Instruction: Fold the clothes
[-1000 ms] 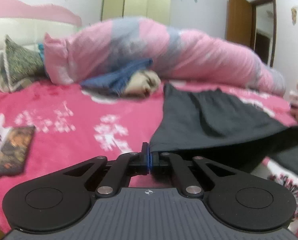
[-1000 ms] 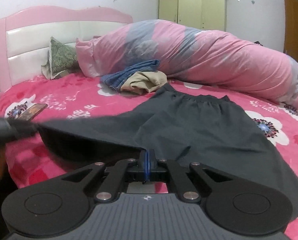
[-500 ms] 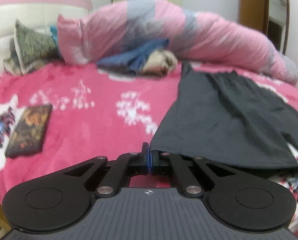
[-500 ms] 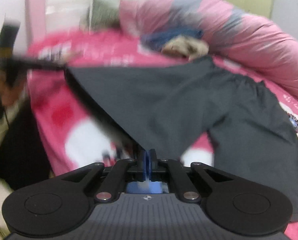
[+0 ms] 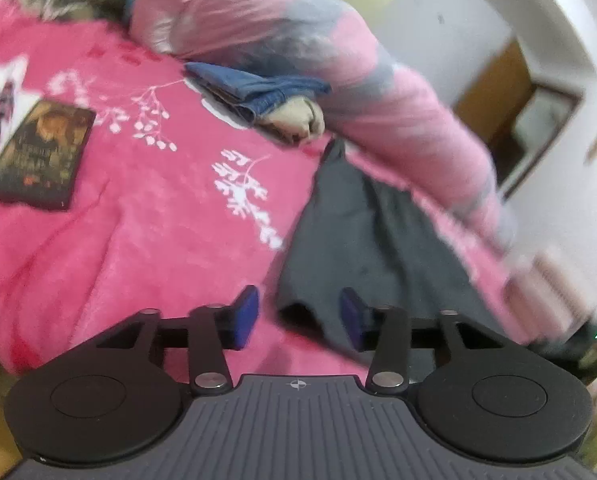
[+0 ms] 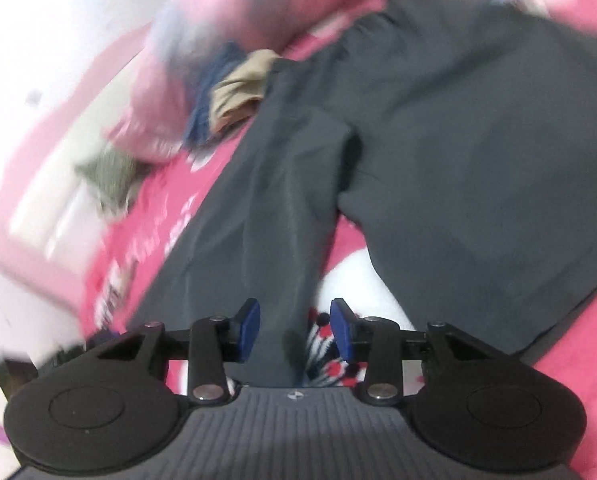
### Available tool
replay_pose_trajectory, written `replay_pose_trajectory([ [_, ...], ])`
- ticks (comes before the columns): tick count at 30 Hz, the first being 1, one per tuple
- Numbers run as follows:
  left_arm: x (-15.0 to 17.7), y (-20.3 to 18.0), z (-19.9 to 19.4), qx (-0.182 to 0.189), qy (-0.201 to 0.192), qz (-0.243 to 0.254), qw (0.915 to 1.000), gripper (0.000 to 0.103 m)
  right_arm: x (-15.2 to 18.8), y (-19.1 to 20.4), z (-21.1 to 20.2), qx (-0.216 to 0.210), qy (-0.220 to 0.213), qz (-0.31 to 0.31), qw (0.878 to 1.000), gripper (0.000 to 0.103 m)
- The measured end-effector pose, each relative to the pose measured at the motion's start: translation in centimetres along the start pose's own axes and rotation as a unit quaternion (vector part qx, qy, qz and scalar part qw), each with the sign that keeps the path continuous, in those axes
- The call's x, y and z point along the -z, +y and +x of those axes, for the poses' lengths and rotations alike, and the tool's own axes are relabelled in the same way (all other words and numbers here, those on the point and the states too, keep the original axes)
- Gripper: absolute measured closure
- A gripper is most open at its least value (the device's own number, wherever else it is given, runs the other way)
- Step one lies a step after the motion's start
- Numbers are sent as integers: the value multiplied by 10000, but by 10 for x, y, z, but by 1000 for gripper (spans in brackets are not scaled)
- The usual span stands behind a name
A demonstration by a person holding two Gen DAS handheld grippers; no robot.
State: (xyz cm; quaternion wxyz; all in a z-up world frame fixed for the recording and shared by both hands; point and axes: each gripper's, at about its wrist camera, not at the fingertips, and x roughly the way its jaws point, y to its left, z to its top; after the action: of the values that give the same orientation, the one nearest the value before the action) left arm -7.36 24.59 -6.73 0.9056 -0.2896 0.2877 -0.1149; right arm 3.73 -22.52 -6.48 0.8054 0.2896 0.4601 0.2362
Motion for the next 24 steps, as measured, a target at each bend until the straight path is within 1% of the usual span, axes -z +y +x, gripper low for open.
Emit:
replay_pose_trajectory([
  [2, -5, 7, 2, 256, -95, -455, 9986, 53, -1, -7, 14, 85, 87, 288, 9995, 59],
  [3, -6, 10, 9, 302, -113, -617, 9976, 51, 2, -7, 19, 93, 100, 331, 9994, 59],
  [4, -7, 9, 18, 120, -52, -598, 9981, 51, 4, -4, 20, 53, 88, 314, 9995, 59],
  [6, -10, 8, 37, -285, 86, -525, 9982, 52, 10, 2, 24, -42, 106, 271, 9996, 71],
  [7, -9, 4, 44, -424, 135, -375, 9983, 52, 13, 5, 27, -121, 238, 231, 9994, 95],
  [8, -9, -1, 51, -556, 182, -213, 9981, 52, 17, 11, 29, -189, 346, 178, 9991, 102],
  [9, -9, -6, 58, -689, 229, -52, 9973, 52, 19, 15, 29, -230, 331, 109, 9991, 102],
  [10, -9, -9, 60, -733, 263, -6, 9970, 53, 20, 20, 26, -295, 281, 61, 9991, 102],
  [11, -8, -11, 62, -768, 294, 29, 9966, 60, 20, 23, 20, -445, 173, 91, 9988, 102],
  [12, -8, -14, 64, -804, 326, 63, 9962, 69, 20, 23, 15, -639, 74, 214, 9977, 103],
  [13, -7, -13, 66, -808, 398, 24, 9959, 73, 20, 22, 11, -795, 5, 364, 9962, 103],
  [14, -6, -13, 68, -841, 428, -19, 9955, 83, 21, 19, 10, -892, -28, 504, 9947, 103],
  [15, -5, -12, 68, -883, 415, -22, 9952, 93, 22, 15, 12, -857, 4, 609, 9945, 103],
  [17, -5, -11, 64, -903, 331, -117, 9953, 101, 25, 8, 15, -661, 98, 756, 9949, 102],
  [19, -9, -9, 55, -843, 186, -327, 9957, 102, 28, 2, 17, -523, 155, 869, 9947, 102],
  [22, -18, -7, 38, -550, 32, -589, 9967, 103, 25, 6, 7, -678, 15, 832, 9942, 103],
  [23, -18, -7, 37, -575, 38, -566, 9967, 103, 25, 8, 6, -694, -14, 787, 9945, 103],
  [24, -17, -8, 36, -608, 49, -537, 9967, 103, 27, 9, 9, -620, 26, 718, 9955, 103],
])
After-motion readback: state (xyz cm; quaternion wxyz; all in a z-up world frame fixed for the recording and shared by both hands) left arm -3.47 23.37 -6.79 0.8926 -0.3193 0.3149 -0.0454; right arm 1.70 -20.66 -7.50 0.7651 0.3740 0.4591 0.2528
